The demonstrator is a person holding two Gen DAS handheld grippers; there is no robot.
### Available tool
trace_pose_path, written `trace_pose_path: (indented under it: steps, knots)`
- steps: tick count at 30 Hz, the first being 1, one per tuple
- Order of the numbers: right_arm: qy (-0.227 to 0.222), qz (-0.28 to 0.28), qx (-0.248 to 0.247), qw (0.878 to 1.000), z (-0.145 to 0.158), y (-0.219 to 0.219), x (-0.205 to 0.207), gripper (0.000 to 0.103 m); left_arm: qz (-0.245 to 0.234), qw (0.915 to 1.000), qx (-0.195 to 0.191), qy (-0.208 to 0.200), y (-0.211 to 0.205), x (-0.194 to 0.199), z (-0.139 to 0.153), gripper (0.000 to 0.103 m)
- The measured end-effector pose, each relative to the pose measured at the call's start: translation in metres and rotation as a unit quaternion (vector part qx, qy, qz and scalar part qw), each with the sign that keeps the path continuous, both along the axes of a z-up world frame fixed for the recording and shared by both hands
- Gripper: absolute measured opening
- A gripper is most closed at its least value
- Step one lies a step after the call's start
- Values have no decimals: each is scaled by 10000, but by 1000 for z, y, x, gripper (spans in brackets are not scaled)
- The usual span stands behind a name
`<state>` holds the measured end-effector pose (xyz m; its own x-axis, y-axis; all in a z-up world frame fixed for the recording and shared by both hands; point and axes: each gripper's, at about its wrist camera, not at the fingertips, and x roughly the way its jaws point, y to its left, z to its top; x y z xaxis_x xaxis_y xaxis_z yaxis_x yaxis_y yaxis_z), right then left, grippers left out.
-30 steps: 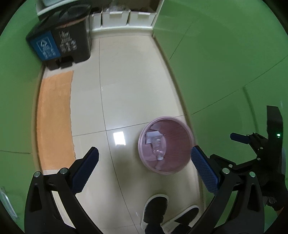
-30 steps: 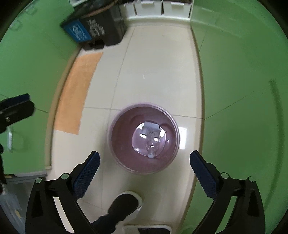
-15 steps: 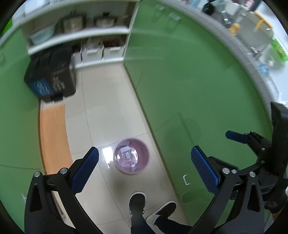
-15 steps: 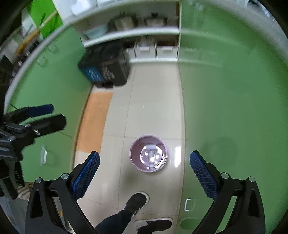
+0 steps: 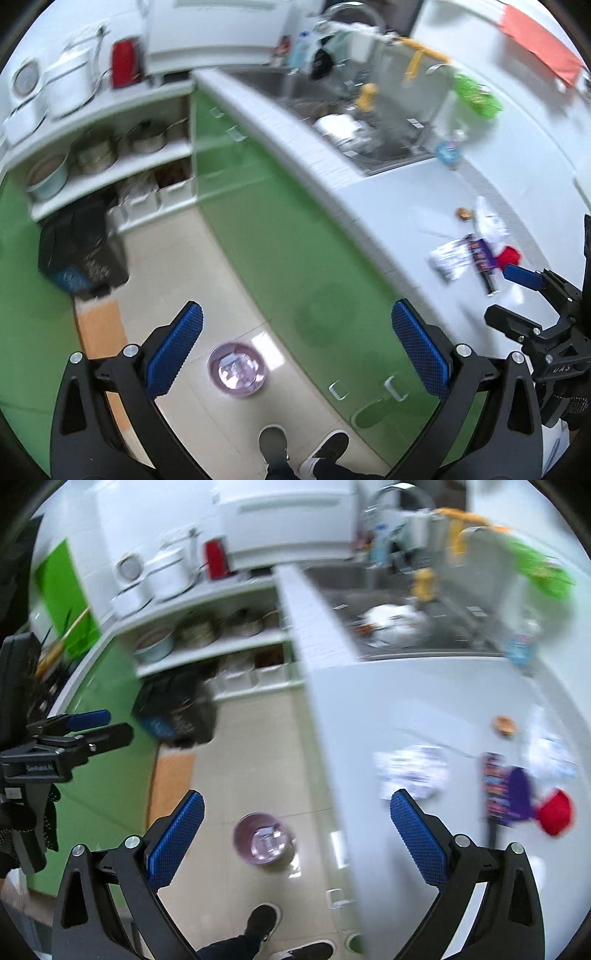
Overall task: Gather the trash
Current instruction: 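Raise both tools back toward the counter, then grasp the crumpled white paper with the left gripper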
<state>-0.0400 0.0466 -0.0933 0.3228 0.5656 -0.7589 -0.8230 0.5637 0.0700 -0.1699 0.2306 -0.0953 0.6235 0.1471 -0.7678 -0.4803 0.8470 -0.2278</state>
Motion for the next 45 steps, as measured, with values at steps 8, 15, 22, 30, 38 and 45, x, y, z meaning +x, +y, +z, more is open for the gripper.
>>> trace_pose_path:
  steps: [8, 15, 22, 30, 38, 45]
  knots:
    - [-203, -1149, 209, 9929, 30, -109, 39, 97, -785, 9965, 161, -219, -56, 65, 34, 100]
    - [-175, -1822, 289, 9827, 32, -173, 68, 97, -1384, 9897, 293, -209, -99, 122, 44, 100]
    - [-33, -2117, 143, 9772, 21, -203, 90, 97, -1727, 9841, 411, 95, -127, 169, 27, 100]
    - [160, -2218, 38, 9750, 9, -220, 112, 97, -2025, 9748, 522, 781, -147, 219, -18, 100]
    - [331, -2253, -53, 9737, -4, -228, 123, 97, -2194, 9659, 635, 1219, -157, 245, -55, 100]
    - [431, -2276, -104, 9727, -11, -230, 129, 97, -2102, 9646, 747, 1406, -156, 247, -69, 49]
